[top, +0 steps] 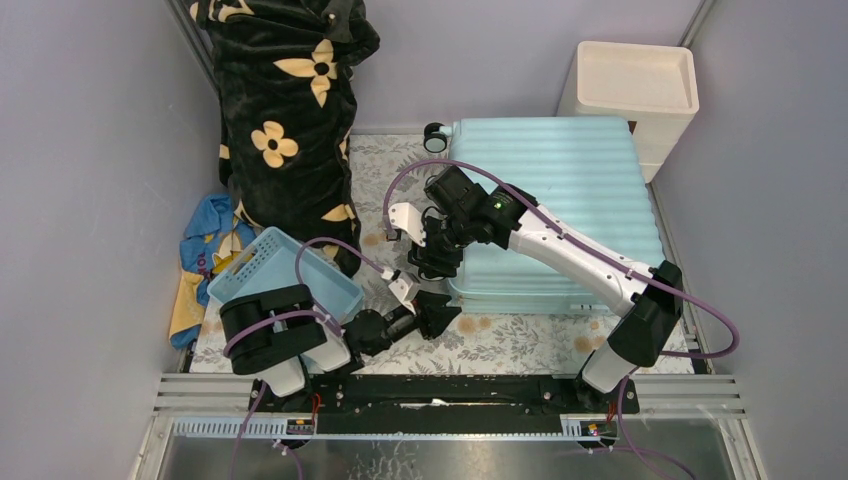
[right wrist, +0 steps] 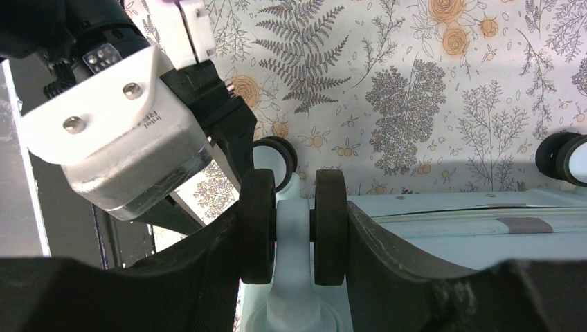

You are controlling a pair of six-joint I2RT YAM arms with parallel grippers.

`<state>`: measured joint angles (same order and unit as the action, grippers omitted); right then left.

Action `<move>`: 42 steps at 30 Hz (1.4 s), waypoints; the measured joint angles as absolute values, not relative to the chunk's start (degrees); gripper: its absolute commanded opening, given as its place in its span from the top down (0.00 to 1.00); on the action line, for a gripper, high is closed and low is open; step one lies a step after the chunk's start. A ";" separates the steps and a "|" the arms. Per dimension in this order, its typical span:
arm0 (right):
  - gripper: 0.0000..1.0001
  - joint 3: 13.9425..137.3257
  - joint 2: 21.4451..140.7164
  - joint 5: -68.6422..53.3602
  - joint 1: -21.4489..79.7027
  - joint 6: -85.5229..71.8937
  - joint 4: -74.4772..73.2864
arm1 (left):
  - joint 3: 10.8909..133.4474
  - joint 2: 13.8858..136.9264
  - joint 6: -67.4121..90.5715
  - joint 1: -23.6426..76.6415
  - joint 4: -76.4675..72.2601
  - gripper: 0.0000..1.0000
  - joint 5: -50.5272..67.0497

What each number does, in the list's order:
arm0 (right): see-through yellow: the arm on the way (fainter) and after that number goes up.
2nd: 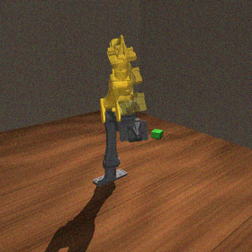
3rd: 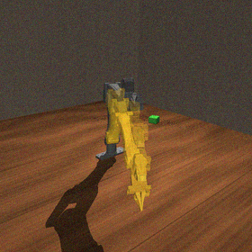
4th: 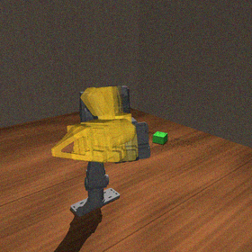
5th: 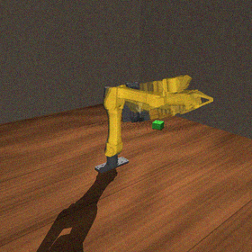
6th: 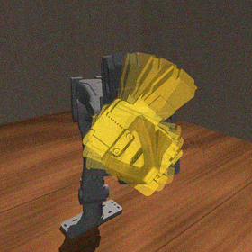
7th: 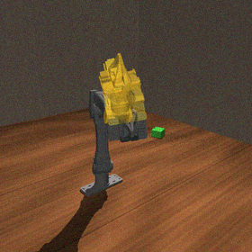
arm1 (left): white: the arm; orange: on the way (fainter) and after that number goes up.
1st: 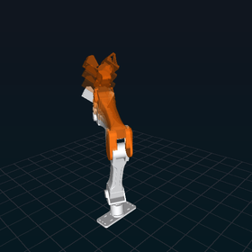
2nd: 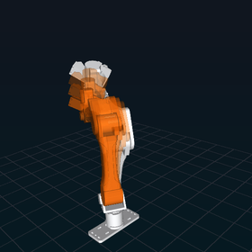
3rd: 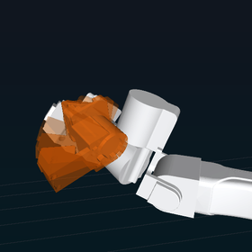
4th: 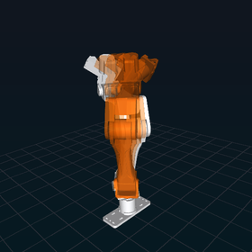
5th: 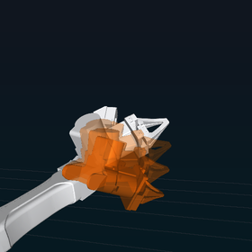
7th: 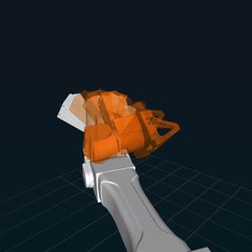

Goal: Open, take out, and arrange the luggage
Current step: Adjust the luggage at the center of the board, then unzip the luggage at the center of the board.

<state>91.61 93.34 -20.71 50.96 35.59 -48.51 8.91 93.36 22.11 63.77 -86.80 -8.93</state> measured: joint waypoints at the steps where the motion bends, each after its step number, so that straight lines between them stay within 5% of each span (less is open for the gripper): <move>1: 0.92 91.61 93.34 -20.75 50.96 35.57 -48.51 | 9.06 93.76 22.11 64.07 -86.83 0.53 -9.76; 18: 0.92 91.59 93.34 -20.75 50.94 35.40 -48.45 | 12.29 97.67 23.81 68.45 -87.02 0.75 -18.17; 25: 0.92 91.59 93.34 -20.75 50.94 35.35 -48.38 | 12.60 97.78 24.73 68.97 -87.02 0.77 -20.18; 31: 0.92 91.59 93.34 -20.71 50.92 35.22 -48.21 | 12.75 97.82 25.52 69.01 -86.91 0.99 -21.02; 42: 0.93 90.72 93.08 -20.71 50.57 35.24 -46.44 | 12.69 96.33 25.12 69.34 -85.67 1.00 -22.46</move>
<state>90.72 93.08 -20.71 50.57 35.24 -46.44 12.69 96.33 25.12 69.34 -85.67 -22.46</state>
